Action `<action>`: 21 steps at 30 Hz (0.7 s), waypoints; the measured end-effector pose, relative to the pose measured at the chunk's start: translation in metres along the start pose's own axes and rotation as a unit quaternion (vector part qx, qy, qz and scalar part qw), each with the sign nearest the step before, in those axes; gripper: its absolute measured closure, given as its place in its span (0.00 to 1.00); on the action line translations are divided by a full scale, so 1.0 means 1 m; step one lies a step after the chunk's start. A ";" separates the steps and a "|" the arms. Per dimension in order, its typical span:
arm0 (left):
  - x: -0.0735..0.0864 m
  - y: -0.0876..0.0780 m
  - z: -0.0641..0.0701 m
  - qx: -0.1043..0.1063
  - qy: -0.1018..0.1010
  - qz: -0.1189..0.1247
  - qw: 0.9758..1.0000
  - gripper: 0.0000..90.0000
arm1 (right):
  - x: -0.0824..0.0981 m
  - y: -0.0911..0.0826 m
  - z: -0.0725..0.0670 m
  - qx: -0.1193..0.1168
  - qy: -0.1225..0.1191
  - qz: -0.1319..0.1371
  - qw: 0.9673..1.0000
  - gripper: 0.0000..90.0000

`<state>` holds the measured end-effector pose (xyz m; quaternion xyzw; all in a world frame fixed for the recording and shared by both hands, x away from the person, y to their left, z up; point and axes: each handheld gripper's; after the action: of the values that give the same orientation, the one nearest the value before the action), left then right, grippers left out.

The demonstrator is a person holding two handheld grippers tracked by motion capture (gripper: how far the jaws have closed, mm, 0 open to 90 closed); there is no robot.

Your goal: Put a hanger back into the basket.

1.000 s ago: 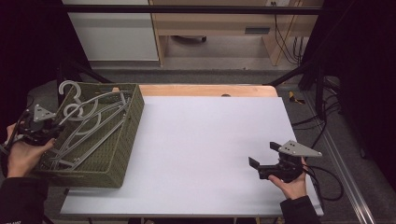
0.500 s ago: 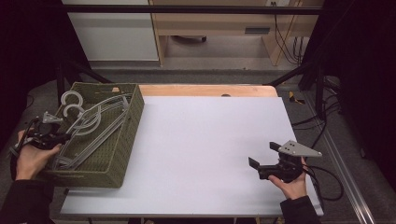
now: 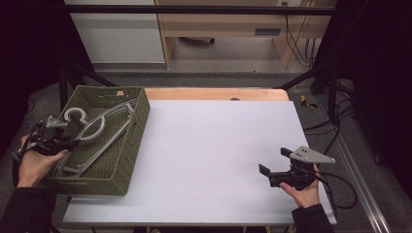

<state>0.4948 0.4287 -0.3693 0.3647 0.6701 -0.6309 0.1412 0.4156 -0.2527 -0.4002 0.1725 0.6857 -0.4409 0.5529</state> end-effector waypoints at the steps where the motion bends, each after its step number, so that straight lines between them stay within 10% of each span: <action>1: 0.000 -0.003 0.001 0.001 -0.003 0.009 1.000 0.64 | 0.000 0.000 0.000 0.000 0.000 0.000 1.000 0.01; 9: 0.001 -0.023 0.021 0.040 -0.002 0.076 0.996 0.45 | 0.000 -0.002 0.000 0.003 0.000 0.006 1.000 0.01; 15: 0.000 -0.040 0.048 0.089 0.001 0.131 0.987 0.32 | -0.001 -0.003 0.001 0.007 0.002 0.013 1.000 0.01; 16: 0.000 -0.043 0.060 0.115 0.000 0.147 0.982 0.31 | -0.001 -0.004 0.001 0.007 0.003 0.014 1.000 0.01; 21: 0.000 -0.047 0.086 0.156 0.011 0.173 0.972 0.23 | -0.001 -0.005 0.001 0.008 0.002 0.016 1.000 0.01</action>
<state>0.4401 0.3496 -0.3479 0.4997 0.4914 -0.6895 0.1825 0.4131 -0.2561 -0.3975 0.1888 0.6807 -0.4368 0.5570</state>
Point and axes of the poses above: each handheld gripper's, and its own axes: y roughly forward along the jaws, x roughly out of its underside, z roughly to its right, and after that the axes turned 5 degrees about -y, right-handed
